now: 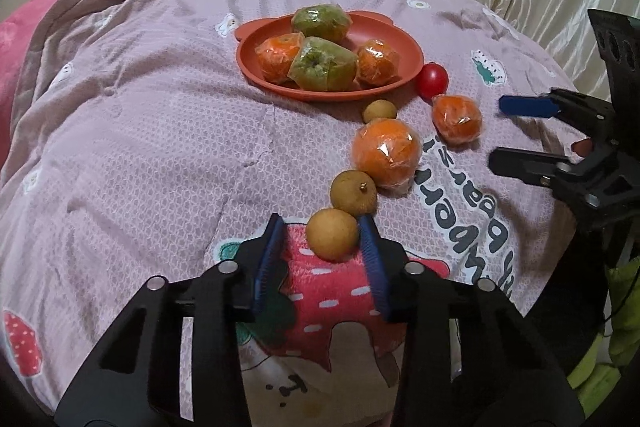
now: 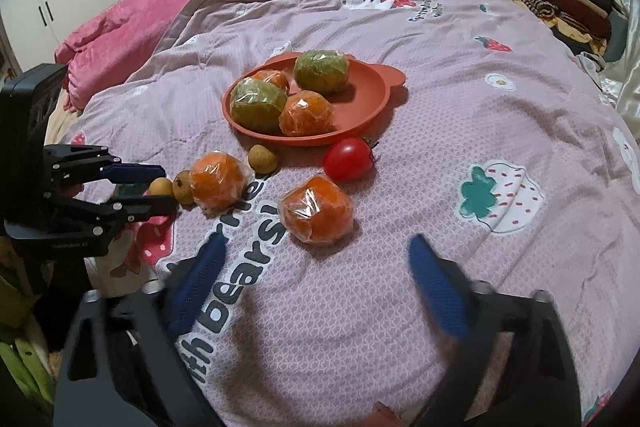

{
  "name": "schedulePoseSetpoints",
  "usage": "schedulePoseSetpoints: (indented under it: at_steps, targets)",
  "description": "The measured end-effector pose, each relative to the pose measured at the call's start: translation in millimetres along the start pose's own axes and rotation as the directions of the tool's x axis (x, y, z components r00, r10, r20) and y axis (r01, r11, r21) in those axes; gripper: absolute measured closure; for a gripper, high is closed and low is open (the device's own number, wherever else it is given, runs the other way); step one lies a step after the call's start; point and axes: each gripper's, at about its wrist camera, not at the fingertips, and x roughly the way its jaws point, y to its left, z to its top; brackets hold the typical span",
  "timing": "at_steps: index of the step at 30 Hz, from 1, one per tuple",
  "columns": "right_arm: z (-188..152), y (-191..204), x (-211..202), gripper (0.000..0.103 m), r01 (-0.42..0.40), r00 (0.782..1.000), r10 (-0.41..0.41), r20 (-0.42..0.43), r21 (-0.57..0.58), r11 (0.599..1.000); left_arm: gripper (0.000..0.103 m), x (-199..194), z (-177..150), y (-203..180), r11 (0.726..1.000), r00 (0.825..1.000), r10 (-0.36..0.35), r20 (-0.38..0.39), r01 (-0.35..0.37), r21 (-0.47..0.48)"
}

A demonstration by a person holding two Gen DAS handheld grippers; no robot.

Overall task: Organize fruits
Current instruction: 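Close the left tool on a small brown fruit while the right tool grasps a wrapped mandarin, then carry the brown fruit with the left tool while the right tool carries its mandarin over the plate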

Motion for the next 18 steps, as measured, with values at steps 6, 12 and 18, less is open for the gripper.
schedulePoseSetpoints:
  at_steps: [6, 12, 18]
  targets:
    - [4.4, -0.3, 14.0, 0.047, -0.006, 1.000, 0.006, -0.024, -0.019, 1.000, 0.081, 3.2, 1.2, -0.5, 1.000, 1.000, -0.020, -0.003, 0.020, 0.009]
    - [11.3, 1.1, 25.2, 0.058, -0.020, 0.999, 0.019, -0.033, -0.037, 0.999, 0.083, 5.1, 0.8, -0.4, 0.999, 0.999, -0.033, -0.008, 0.033, 0.010]
    - [12.5, -1.7, 28.9, 0.061, -0.024, 1.000, 0.024, -0.019, -0.024, 0.999, 0.083, 5.0, 0.5, 0.9, 0.999, 0.999, -0.040, -0.007, 0.040, 0.008]
